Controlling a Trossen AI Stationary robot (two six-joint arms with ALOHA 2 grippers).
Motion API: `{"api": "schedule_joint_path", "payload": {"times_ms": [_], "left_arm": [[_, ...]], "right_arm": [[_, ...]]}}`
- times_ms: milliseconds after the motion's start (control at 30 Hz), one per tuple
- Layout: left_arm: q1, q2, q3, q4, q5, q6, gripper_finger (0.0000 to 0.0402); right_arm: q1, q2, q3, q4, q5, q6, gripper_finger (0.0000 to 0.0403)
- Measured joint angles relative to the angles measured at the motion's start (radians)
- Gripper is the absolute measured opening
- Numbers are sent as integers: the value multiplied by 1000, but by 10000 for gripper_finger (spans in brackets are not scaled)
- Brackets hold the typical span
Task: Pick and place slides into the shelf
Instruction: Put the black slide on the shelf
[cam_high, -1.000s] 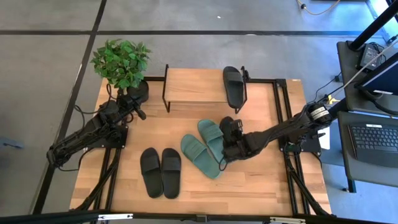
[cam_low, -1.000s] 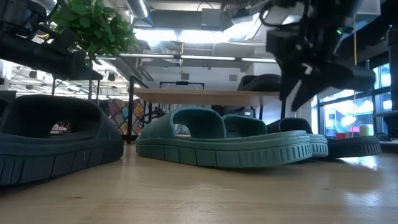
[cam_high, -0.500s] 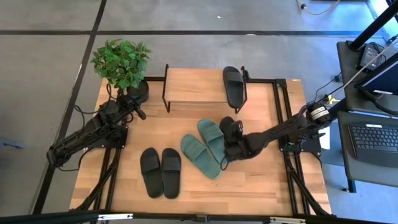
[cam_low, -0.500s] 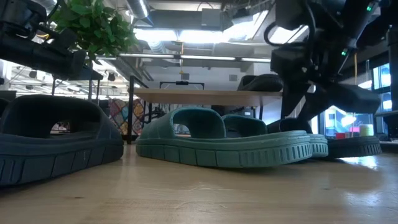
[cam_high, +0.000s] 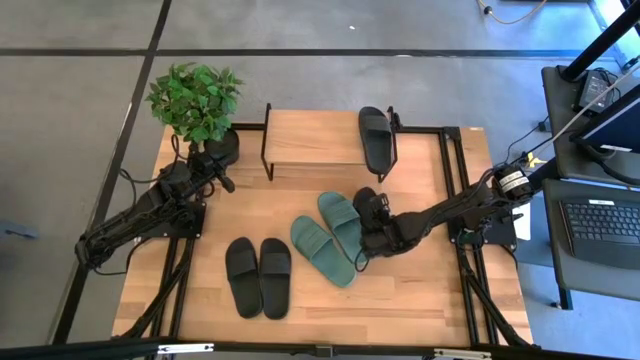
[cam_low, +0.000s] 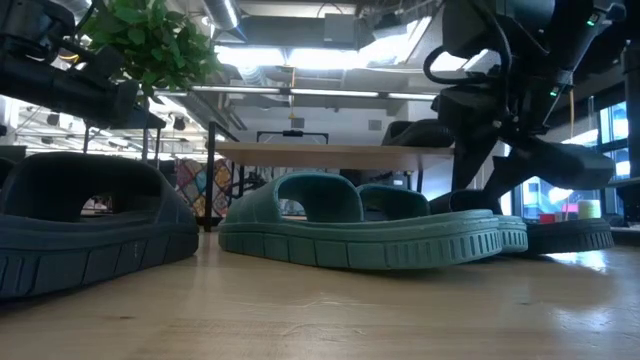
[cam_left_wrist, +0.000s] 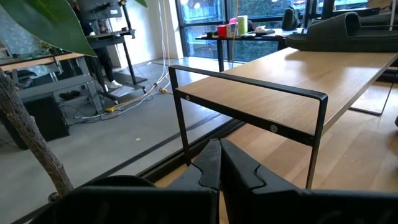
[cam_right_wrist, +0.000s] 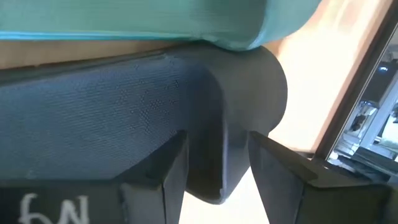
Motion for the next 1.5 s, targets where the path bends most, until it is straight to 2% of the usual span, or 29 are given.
{"api": "schedule_joint_path", "payload": {"times_ms": [567,733,1067,1267,1500], "left_arm": [[0,0,0,0,0,0,0],[0,0,0,0,0,0,0],[0,0,0,0,0,0,0],[0,0,0,0,0,0,0],[0,0,0,0,0,0,0]], "right_arm": [[-96,0,0,47,0,-26,164],[-110,0,0,50,0,-26,132],[-110,0,0,49,0,-21,19],[-110,0,9,27,-6,36,14],[-84,0,154,-191,-18,129,13]]}}
